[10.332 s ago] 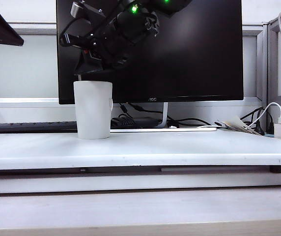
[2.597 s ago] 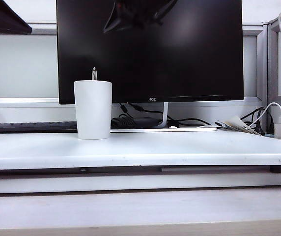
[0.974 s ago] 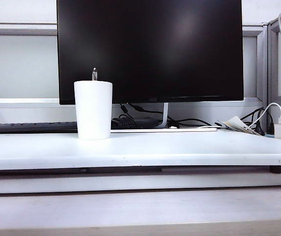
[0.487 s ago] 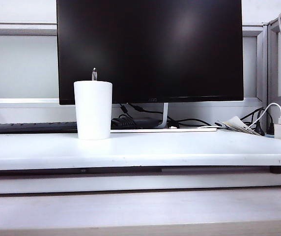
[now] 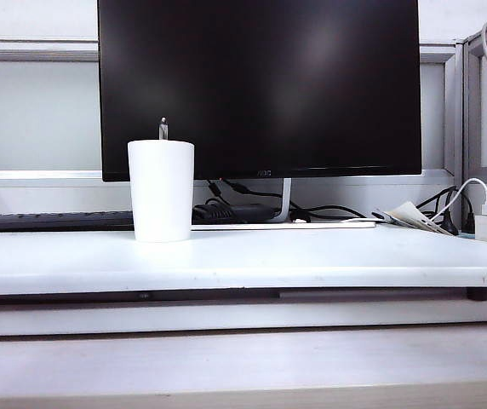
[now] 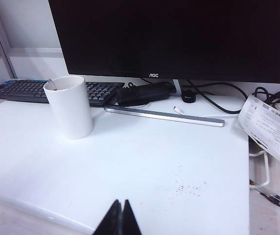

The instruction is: Pick up a spoon and stir the liquid in the cup.

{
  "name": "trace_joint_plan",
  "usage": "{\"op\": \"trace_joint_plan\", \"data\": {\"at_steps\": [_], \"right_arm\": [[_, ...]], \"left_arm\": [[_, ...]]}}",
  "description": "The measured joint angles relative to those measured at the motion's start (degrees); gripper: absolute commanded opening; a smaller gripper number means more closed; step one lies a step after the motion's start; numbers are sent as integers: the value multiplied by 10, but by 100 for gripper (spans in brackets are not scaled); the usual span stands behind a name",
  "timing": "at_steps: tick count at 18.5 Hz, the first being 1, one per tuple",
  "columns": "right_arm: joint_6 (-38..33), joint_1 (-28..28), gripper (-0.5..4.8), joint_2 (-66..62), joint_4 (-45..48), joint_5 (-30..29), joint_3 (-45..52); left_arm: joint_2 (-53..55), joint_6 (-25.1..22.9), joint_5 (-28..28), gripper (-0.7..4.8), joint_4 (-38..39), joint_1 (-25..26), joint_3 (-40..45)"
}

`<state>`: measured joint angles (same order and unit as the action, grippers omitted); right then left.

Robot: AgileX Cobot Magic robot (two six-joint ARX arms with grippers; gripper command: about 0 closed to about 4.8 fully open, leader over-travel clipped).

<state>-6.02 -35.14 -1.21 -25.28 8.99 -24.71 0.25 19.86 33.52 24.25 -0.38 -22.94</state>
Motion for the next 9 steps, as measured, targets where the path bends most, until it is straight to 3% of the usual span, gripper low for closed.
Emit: {"op": "trace_joint_plan", "data": {"at_steps": [2, 3, 5, 8, 9], "right_arm": [[0, 0, 1, 0, 0, 0, 0], [0, 0, 1, 0, 0, 0, 0], [0, 0, 1, 0, 0, 0, 0], [0, 0, 1, 0, 0, 0, 0], [0, 0, 1, 0, 0, 0, 0]], "left_arm": [[0, -8, -2, -4, 0, 0, 0], [0, -49, -19, -4, -2, 0, 0], [0, -113, -101, -4, -19, -3, 5], [0, -160, -264, -4, -68, -2, 46], [0, -175, -291, -4, -96, -3, 63]]}}
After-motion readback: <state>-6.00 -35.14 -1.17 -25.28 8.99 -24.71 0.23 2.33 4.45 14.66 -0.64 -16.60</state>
